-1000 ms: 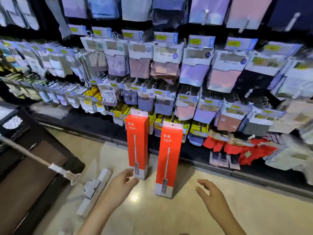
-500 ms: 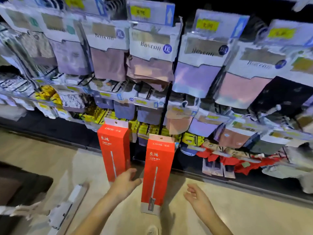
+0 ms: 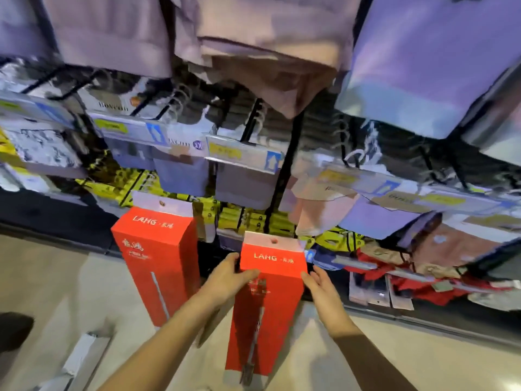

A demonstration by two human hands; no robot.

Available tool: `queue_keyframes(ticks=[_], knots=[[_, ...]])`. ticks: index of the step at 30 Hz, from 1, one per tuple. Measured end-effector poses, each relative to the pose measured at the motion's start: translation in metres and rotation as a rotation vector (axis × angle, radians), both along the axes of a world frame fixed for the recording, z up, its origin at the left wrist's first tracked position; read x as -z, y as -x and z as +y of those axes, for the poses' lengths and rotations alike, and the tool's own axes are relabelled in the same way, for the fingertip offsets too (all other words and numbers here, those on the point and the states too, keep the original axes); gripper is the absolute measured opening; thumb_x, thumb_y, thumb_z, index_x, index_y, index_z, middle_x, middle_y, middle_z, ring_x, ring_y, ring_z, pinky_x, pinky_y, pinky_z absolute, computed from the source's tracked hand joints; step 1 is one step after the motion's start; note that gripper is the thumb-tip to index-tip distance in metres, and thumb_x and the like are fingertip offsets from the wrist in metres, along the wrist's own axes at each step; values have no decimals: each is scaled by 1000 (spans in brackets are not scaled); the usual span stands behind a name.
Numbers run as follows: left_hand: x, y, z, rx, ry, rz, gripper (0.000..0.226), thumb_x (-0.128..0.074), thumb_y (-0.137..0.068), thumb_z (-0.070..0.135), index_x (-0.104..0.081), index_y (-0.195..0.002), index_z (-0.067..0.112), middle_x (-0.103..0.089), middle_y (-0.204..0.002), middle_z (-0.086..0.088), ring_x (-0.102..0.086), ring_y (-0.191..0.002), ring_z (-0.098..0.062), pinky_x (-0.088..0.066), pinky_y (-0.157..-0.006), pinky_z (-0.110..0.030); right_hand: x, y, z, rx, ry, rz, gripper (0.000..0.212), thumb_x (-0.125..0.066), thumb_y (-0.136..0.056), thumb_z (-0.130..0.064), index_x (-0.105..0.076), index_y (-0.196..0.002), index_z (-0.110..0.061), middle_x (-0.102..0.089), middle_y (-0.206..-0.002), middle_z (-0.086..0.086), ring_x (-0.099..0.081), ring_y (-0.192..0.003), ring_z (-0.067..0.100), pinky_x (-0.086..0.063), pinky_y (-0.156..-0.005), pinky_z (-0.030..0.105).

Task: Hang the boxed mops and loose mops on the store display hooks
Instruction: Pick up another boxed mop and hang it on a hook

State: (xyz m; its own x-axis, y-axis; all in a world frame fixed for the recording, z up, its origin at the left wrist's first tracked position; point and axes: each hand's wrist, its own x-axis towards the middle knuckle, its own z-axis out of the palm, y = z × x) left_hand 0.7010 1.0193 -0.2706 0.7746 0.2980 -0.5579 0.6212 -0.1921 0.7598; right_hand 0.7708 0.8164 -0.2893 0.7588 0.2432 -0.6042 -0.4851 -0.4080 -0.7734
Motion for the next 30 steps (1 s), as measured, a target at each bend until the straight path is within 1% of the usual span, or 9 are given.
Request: queue_keyframes(ticks=[4,8,12,14,16,20,24,27,30], knots=[[15,-14,8,-26,106,-3,56,-72,-84,19,-46,-132,6,-59,-131,-10,-58,-116,-22,-44,-102,-37,19,-2,5,56,-57,2,61,-51,-97,-26,-23,-150,-12,-33,-153,9,-35,-138,22,-28,-104,27],[26,-7,11,11,156,-56,64,-77,-79,18,-43,-133,12,-58,-125,0,-55,-113,-12,-45,-83,-11,26,0,5,122,-61,-41,63,-56,-94,-24,-27,-149,-13,-49,-140,19,-49,-127,30,-37,-106,41],[29,8,8,76,104,-77,89,-84,-70,30,-32,-142,27,-41,-128,5,-48,-111,-3,-35,-86,-10,30,8,-7,-7,-14,-99,73,-72,-83,-20,-34,-145,-19,-52,-130,21,-53,-120,33,-43,-102,50],[29,18,9,139,84,-114,85,-87,-64,32,-32,-125,54,-39,-122,6,-45,-100,11,-33,-77,4,27,15,-13,-138,-5,-126,73,-82,-73,-23,-46,-136,-25,-57,-123,19,-57,-116,31,-48,-97,52],[31,27,10,219,51,-129,87,-90,-60,31,-29,-111,66,-38,-114,9,-41,-97,19,-31,-72,10,24,24,-19,-214,-64,-122,78,-87,-61,-25,-50,-129,-31,-63,-119,9,-63,-110,23,-56,-88,43],[33,44,14,305,26,-135,96,-90,-57,28,-22,-120,56,-36,-120,14,-36,-99,28,-29,-76,10,23,43,-28,-210,-83,-176,89,-88,-51,-17,-44,-127,-30,-59,-120,-7,-62,-102,-3,-53,-72,15],[35,61,9,291,65,-119,93,-87,-61,22,-22,-126,40,-49,-119,23,-55,-91,5,-44,-66,-5,21,55,-27,-159,-63,-161,84,-87,-44,-17,-44,-115,-30,-60,-114,-6,-64,-95,-6,-53,-65,15],[34,76,6,245,34,-130,92,-88,-58,25,-24,-121,45,-47,-118,32,-50,-110,8,-41,-84,-8,20,61,-28,-174,-45,-164,91,-85,-44,-8,-41,-123,-25,-61,-112,-4,-64,-94,-4,-53,-65,16],[33,87,5,239,35,-117,96,-90,-53,27,-27,-124,41,-51,-122,26,-50,-115,4,-40,-86,-8,15,68,-32,-234,-24,-157,89,-88,-46,-9,-46,-120,-34,-67,-105,-10,-65,-97,4,-56,-66,21]])
